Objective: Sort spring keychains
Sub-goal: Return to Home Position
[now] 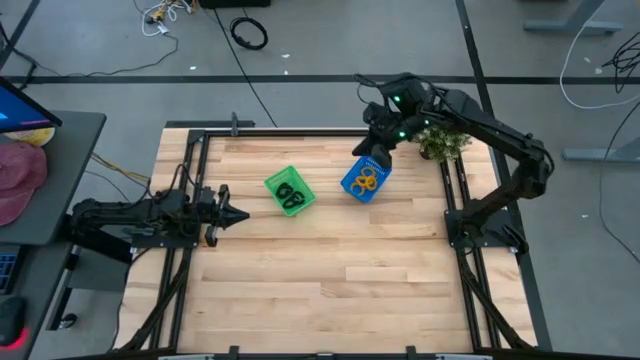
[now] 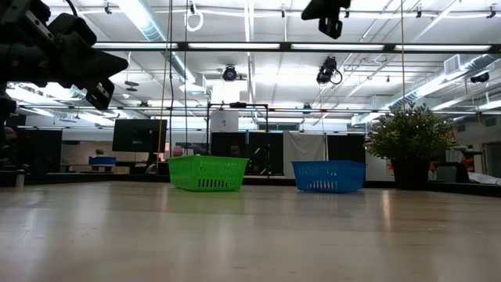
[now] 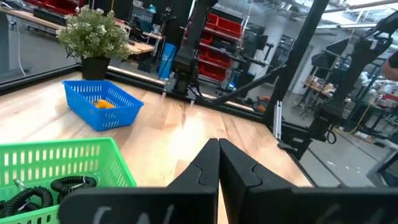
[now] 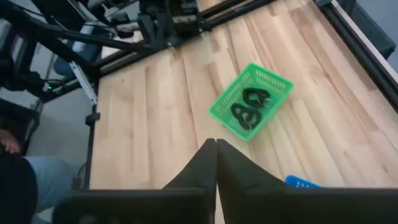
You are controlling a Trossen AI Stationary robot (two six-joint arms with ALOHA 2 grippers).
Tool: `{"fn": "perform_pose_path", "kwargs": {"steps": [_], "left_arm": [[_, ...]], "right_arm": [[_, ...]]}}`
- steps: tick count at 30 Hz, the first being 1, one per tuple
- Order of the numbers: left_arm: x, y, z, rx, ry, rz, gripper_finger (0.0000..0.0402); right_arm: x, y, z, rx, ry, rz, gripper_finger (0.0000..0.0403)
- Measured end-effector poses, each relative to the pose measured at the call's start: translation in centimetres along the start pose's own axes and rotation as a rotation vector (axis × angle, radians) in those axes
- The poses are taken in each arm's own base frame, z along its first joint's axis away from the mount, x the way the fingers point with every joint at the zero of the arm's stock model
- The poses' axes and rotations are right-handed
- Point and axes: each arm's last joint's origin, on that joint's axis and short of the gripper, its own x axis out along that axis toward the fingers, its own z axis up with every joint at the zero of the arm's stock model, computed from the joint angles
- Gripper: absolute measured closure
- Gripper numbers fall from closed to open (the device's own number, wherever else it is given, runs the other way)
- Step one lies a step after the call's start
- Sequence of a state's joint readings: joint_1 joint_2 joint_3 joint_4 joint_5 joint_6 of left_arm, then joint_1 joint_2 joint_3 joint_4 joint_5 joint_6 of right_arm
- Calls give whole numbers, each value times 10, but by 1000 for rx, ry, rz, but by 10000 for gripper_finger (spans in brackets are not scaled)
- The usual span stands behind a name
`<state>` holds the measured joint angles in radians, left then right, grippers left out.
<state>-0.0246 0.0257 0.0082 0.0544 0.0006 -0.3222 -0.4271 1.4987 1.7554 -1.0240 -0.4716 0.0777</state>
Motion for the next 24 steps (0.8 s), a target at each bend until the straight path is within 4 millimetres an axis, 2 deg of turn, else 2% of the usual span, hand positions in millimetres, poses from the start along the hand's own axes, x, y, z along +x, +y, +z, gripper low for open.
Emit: {"fn": "perform_pose_path", "kwargs": {"steps": [3,11,19,24], "left_arm": [[0,0,0,0,-3,0,397],[0,0,1,0,-7,-1,397],[0,0,1,0,-9,0,397],[0,0,1,0,-9,0,397]], "right_arm": [[2,-3,-20,7,-47,0,398],[16,-10,-99,171,-244,78,401],[-25,13,-154,117,-538,259,402],[-36,17,-186,151,-674,366,402]]}}
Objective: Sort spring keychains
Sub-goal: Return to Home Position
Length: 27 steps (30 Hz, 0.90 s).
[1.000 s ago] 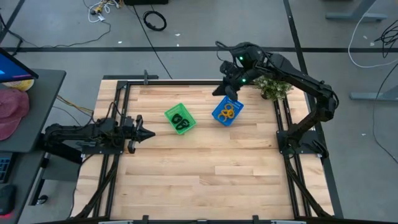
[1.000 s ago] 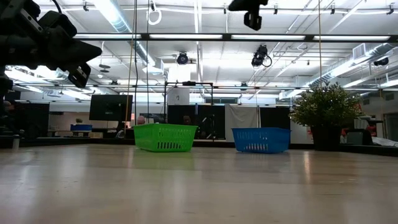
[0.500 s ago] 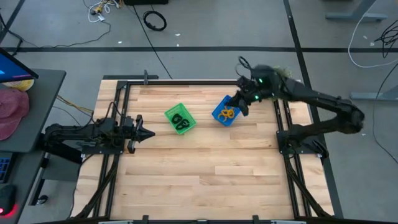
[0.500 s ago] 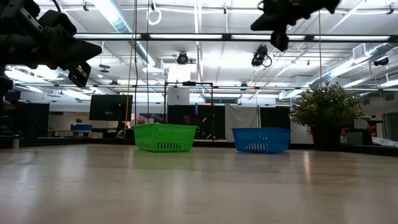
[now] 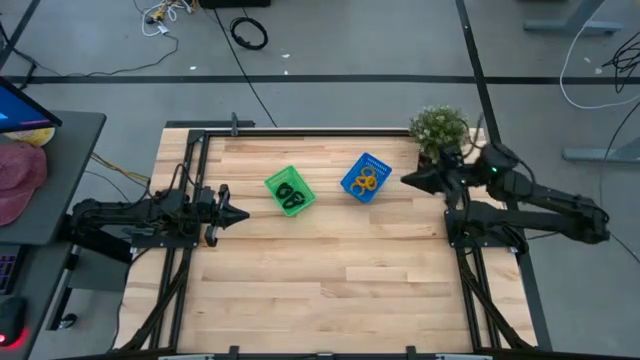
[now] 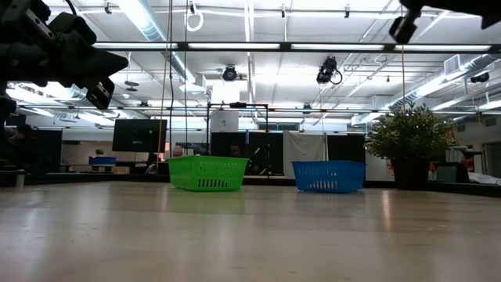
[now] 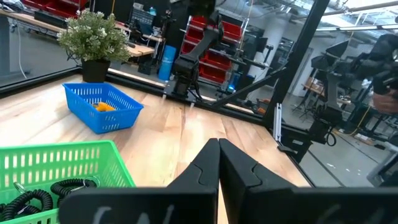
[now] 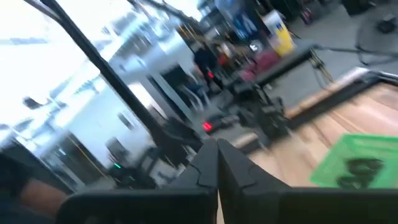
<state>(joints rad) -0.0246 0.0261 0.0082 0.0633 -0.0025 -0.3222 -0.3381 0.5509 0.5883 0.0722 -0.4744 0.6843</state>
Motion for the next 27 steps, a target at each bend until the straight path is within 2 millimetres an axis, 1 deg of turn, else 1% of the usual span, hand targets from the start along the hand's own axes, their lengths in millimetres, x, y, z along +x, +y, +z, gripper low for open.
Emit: {"fn": "perform_pose_path", "kwargs": {"steps": [4,7,12,17,20,27], "left_arm": [[0,0,0,0,0,0,397],[0,0,0,0,0,0,397],[0,0,0,0,0,0,397],[0,0,0,0,0,0,397],[0,0,0,0,0,0,397],[0,0,0,0,0,0,397]], "right_arm": [[-15,5,-15,35,-85,91,402],[-24,7,-28,55,-120,121,403],[-31,7,-47,78,-143,128,403],[-33,3,-63,37,-117,126,403],[-37,0,-68,26,-110,120,403],[-58,0,-71,-11,-189,103,403]]}}
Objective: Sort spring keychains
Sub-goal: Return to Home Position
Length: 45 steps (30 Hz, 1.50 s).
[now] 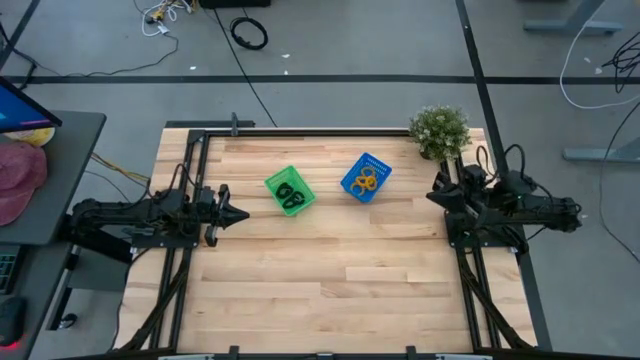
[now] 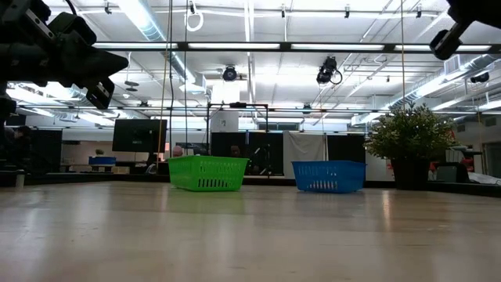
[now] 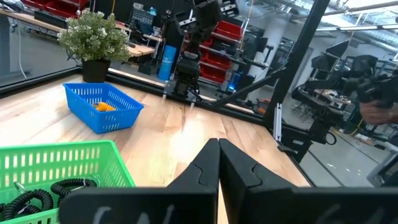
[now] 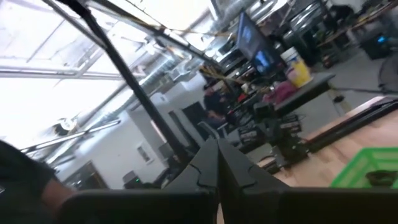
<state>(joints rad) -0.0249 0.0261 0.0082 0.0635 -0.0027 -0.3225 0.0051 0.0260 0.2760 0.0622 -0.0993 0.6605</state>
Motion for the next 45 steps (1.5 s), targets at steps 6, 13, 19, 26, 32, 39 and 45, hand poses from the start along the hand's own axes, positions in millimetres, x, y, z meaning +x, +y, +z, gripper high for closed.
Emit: {"fn": "perform_pose_path", "kwargs": {"steps": [6,13,19,26,32,39,45], "left_arm": [[0,0,0,0,1,0,397],[0,0,0,0,0,0,397],[0,0,0,0,0,0,397],[0,0,0,0,1,0,397],[0,0,0,0,0,0,397],[0,0,0,0,0,0,397],[0,0,0,0,0,0,397]], "right_arm": [[-3,-2,-4,0,37,-24,403],[0,-14,-18,-30,-8,-24,403],[1,-32,-40,8,-90,39,403],[1,-42,-52,-6,-7,-44,403],[-2,-57,-71,-72,198,-190,403],[-1,-59,-74,-156,232,-212,403],[0,-62,-77,-211,271,-231,391]]}}
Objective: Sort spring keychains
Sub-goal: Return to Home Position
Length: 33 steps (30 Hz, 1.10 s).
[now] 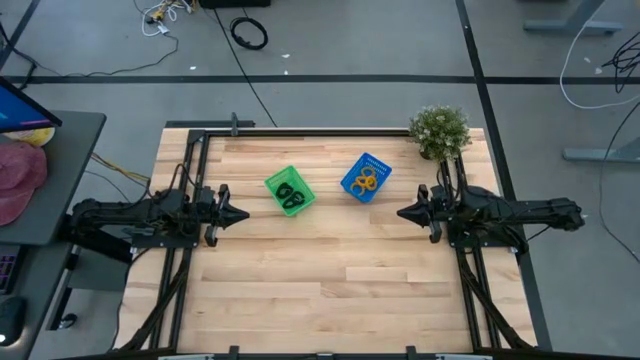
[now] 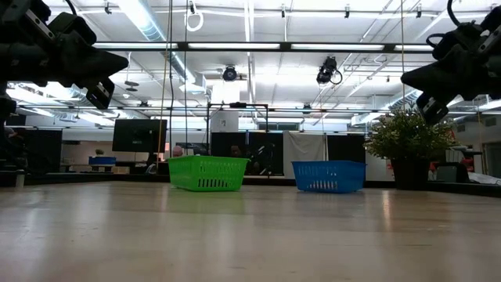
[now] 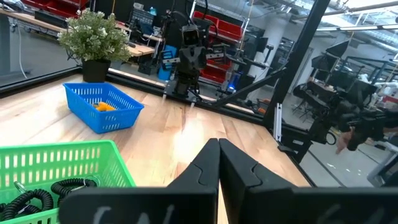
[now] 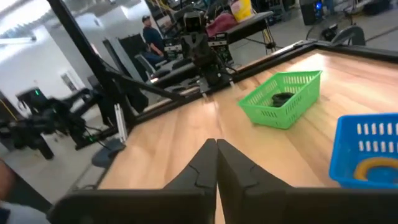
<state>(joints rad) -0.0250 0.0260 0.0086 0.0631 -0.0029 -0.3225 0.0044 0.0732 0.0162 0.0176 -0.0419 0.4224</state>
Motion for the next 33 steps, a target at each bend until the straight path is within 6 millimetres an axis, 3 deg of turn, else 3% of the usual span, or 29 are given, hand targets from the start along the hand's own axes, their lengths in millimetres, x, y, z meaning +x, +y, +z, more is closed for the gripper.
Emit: {"fn": "perform_pose_path", "kwargs": {"steps": [8,33], "left_arm": [[0,0,0,0,0,0,397],[0,0,0,0,1,0,397]], "right_arm": [[0,0,0,-40,5,-2,368],[0,-1,0,14,-13,-34,367]]}}
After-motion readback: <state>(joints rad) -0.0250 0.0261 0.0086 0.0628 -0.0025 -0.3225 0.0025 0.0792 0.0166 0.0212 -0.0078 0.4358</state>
